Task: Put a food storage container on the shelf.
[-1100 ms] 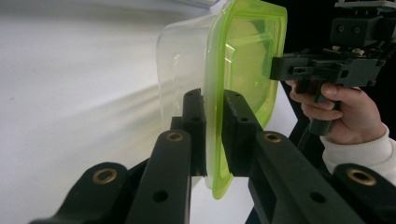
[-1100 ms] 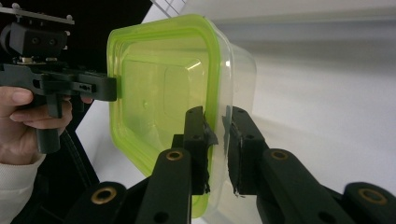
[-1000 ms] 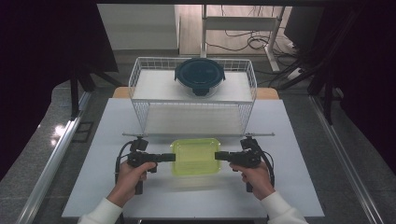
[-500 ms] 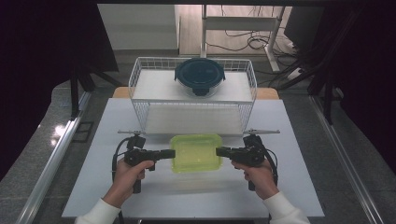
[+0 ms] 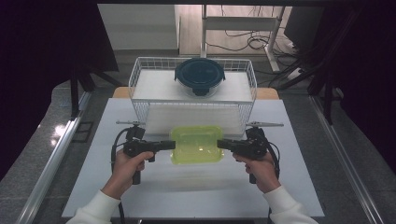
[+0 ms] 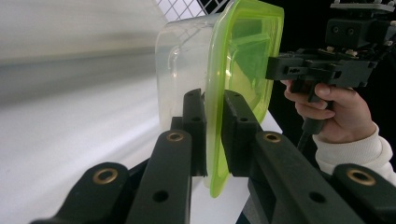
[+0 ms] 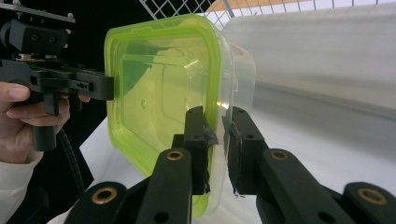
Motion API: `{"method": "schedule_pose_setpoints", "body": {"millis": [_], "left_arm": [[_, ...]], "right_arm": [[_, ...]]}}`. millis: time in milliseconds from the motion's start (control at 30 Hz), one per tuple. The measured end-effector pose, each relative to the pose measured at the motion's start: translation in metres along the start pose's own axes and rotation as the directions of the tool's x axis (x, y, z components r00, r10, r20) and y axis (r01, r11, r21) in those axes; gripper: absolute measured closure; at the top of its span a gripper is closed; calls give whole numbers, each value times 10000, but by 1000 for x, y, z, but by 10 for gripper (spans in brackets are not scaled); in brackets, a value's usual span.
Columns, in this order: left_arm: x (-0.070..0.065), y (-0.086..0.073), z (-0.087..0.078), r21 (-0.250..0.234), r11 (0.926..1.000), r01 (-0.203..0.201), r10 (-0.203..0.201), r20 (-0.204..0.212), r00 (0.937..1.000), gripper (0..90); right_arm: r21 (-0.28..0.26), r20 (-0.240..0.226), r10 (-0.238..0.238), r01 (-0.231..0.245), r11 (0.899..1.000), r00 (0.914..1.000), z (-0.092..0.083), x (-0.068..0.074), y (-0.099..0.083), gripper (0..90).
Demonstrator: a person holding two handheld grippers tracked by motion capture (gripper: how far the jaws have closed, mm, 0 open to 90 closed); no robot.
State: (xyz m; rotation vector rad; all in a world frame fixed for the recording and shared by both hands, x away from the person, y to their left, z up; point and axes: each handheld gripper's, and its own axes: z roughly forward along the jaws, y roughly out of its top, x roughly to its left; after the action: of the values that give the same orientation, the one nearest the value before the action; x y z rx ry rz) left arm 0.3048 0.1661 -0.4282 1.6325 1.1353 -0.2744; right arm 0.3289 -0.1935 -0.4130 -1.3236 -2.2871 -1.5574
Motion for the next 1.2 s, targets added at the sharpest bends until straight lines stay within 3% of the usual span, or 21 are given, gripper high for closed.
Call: {"method": "schedule_pose_setpoints", "body": {"millis": [400, 767, 1200], "left_arm": [[-16, 22, -10, -272, 9991, -318, 322, 146, 9994, 814], [-35, 55, -25, -589, 9947, -842, 844, 12, 9964, 815], [-46, 88, -31, -680, 9915, -1112, 1109, -81, 9938, 816]], "right_arm": [[-293, 176, -475, 480, 9984, 9987, -15, 16, 24, 784], [-710, 289, -1025, 1044, 9920, 9943, -26, 32, 59, 784], [-849, 423, -1185, 1217, 9889, 9921, -35, 38, 92, 785]]}}
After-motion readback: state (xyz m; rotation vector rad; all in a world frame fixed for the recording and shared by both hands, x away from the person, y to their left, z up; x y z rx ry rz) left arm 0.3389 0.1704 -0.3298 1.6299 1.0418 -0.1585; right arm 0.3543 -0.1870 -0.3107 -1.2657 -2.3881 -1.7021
